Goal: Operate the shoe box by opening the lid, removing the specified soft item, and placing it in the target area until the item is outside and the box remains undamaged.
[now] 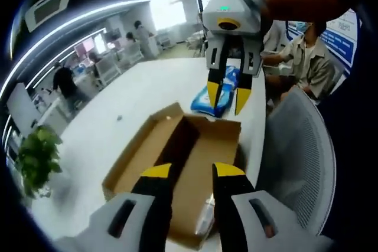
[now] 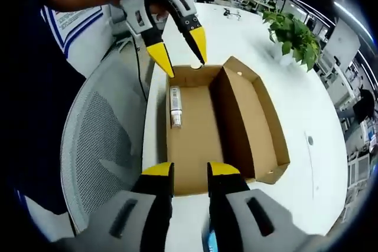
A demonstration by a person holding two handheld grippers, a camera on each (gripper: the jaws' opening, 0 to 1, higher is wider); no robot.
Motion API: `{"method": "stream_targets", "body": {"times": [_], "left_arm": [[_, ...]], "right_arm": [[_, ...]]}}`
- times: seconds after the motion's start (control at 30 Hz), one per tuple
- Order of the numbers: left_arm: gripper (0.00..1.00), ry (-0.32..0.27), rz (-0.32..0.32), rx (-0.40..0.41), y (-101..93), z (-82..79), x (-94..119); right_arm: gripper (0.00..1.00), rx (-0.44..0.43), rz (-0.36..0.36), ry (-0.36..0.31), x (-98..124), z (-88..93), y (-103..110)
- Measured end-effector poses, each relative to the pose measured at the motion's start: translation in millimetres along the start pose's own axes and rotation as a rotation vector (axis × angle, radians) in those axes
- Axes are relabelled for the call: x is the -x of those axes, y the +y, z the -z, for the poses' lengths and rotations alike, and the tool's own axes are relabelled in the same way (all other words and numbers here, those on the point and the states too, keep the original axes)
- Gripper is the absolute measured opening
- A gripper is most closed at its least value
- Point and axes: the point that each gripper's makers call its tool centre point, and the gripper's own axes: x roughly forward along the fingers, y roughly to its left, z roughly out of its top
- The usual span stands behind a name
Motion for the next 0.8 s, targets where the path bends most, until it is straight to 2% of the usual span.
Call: {"method": "stream_targets", "body": {"times": [0.27, 0.57, 0.63, 0.8], "left_arm": [[0.24, 0.015, 0.008, 0.005, 4.5, 25.5, 15.9], [0.23, 0.031, 0.03, 0.026, 5.1, 45.6, 26.7], [0.22, 0.046, 0.061, 0.043, 1.0, 52.6, 26.5], [0.21, 0.083, 0.08, 0.046, 6.2, 68.8, 20.3]], "right_arm": [[0.2, -0.006, -0.011, 0.015, -15.7, -12.3, 7.3], [0.2, -0.012, -0.028, 0.011, -30.9, -26.8, 9.3], [0.2, -0.02, -0.044, 0.006, -36.9, -27.7, 12.0], [0.21, -0.02, -0.078, 0.004, -57.7, -28.1, 14.2]]}}
